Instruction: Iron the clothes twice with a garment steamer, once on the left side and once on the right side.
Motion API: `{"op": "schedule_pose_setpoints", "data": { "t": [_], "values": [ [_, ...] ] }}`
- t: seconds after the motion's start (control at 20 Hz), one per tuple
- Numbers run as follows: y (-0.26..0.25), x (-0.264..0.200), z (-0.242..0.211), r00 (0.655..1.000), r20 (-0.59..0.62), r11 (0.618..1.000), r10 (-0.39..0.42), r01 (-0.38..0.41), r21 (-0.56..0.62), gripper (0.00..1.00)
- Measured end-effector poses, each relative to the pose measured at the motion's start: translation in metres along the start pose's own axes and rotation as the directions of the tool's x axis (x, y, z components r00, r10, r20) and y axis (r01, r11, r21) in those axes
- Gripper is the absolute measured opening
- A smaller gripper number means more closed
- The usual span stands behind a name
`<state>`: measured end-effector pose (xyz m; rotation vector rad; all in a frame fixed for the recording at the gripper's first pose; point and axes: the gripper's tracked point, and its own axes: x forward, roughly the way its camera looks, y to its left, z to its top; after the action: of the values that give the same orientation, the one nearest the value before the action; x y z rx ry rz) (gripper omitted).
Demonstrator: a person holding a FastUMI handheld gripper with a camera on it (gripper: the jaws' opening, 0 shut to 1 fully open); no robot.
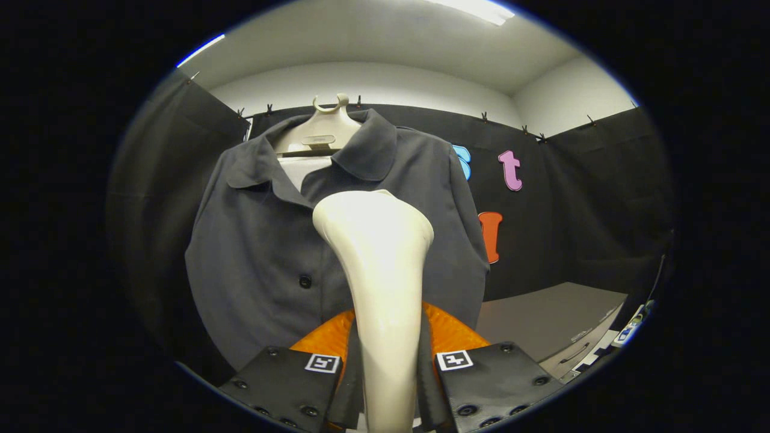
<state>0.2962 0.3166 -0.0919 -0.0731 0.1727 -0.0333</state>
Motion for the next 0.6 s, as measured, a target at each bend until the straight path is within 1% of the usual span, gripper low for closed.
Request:
{"op": "schedule_pose_setpoints", "data": {
  "t": [0.25,0.45,0.6],
  "values": [
    [-0.003,0.018,-0.013,0.999,-0.052,1.000,-0.015,0.014,-0.023,0.45],
    [-0.005,0.018,-0.017,0.998,-0.051,0.998,-0.029,0.026,-0.058,0.44],
    [-0.001,0.013,-0.024,0.998,-0.056,0.997,-0.020,0.015,-0.075,0.44]
  ]
}}
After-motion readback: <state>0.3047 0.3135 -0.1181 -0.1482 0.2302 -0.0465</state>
